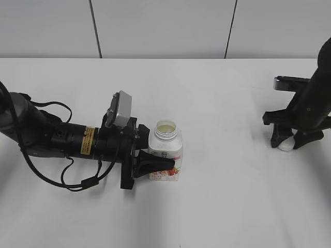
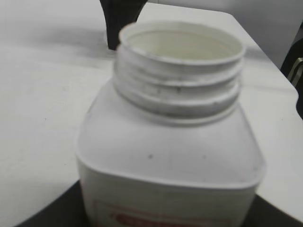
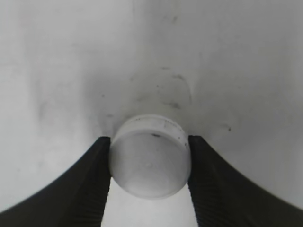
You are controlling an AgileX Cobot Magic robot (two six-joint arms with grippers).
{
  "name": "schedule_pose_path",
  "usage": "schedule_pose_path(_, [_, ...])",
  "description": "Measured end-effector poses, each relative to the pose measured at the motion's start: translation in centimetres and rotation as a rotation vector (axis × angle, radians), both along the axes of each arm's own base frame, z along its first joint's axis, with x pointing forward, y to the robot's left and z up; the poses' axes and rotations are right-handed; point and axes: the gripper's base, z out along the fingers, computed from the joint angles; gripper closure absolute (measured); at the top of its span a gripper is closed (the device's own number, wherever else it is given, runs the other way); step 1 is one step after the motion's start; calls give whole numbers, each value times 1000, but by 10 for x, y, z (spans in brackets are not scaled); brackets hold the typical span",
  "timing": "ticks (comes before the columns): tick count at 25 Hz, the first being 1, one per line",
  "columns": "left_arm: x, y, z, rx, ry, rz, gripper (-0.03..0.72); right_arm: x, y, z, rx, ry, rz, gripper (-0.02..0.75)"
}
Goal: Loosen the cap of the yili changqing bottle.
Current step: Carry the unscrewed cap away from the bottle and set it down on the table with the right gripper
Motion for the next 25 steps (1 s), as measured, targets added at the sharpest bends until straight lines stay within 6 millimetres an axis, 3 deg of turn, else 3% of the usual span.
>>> schedule_pose_path(14, [0,0,0,0,0,1,321,-1,2,-1,18,64,-15,300])
schedule_pose_path(25, [0,0,0,0,0,2,321,-6,2,60,35,-57,-10,300])
